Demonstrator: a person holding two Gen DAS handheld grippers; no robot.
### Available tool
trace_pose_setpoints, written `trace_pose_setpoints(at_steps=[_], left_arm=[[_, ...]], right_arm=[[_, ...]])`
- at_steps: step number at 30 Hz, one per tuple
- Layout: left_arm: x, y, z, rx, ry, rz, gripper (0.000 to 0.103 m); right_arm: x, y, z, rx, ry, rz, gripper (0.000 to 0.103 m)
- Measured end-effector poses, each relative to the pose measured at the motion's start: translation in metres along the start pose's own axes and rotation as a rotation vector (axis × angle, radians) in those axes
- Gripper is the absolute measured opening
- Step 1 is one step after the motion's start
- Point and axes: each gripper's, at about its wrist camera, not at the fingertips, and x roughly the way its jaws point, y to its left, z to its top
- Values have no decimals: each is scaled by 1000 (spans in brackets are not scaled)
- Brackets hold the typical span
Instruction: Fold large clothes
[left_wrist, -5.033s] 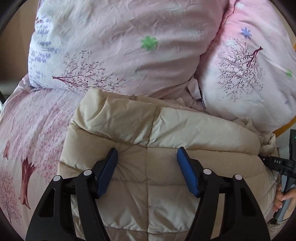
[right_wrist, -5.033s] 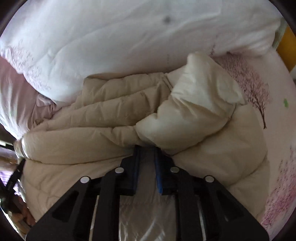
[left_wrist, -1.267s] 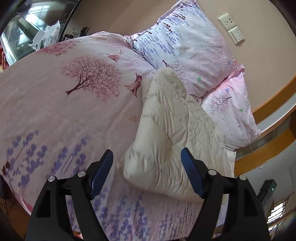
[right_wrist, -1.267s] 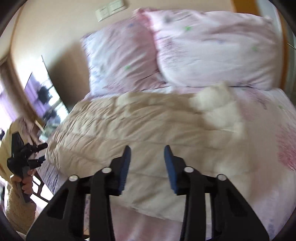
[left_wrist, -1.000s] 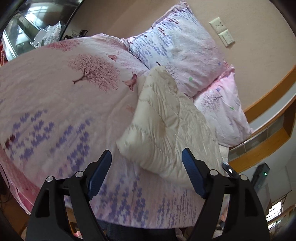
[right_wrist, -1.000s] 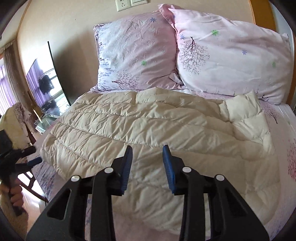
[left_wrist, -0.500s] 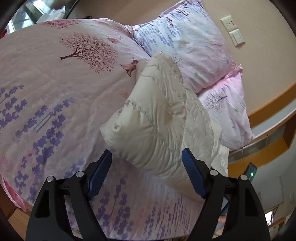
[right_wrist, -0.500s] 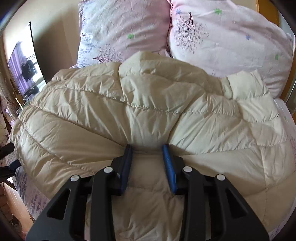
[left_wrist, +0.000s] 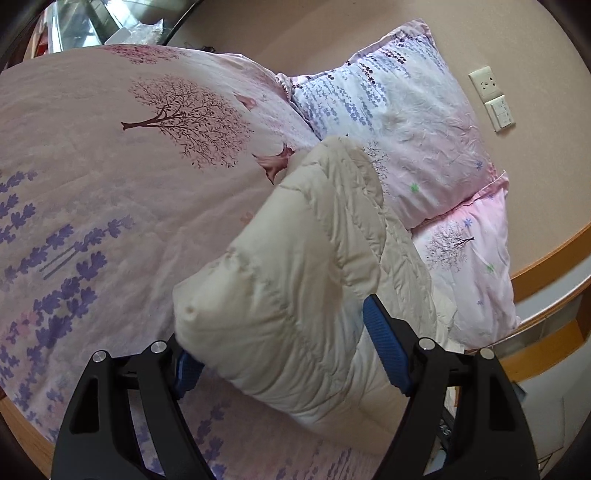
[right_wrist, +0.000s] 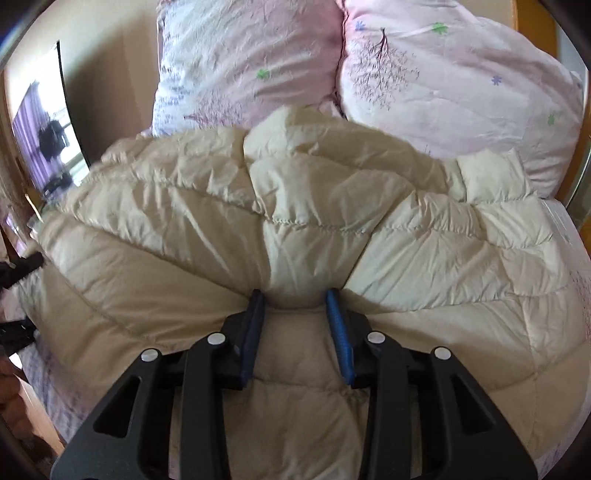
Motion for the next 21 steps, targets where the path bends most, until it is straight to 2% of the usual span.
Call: trace_pose_setpoints(at_steps=[3,5,6,8,11,14,21], left_arm=[[4,-2,0,4,-4,-12,76],[10,1,2,-26,14,-51,57],[13,2,2,-43,24,-62,53],[15,-2,3,-32,22,-76,37],[9,-19,5,34,1,-110,25],[0,-41,6,100,-27,-158,21],[-24,-115,3,297,-75,-336,20]], right_arm=[[11,4,0,-30,30,-20,37],[15,4,0,-29,43,-20,37],[15,3,-1,-25,45,-16,37],[15,2,-2,-23,43,-13,37],[15,1,-5,-17,34,-6,37],[15,0,-8,-5,34,0,37],[16,-4,-9,4,41,12,37]])
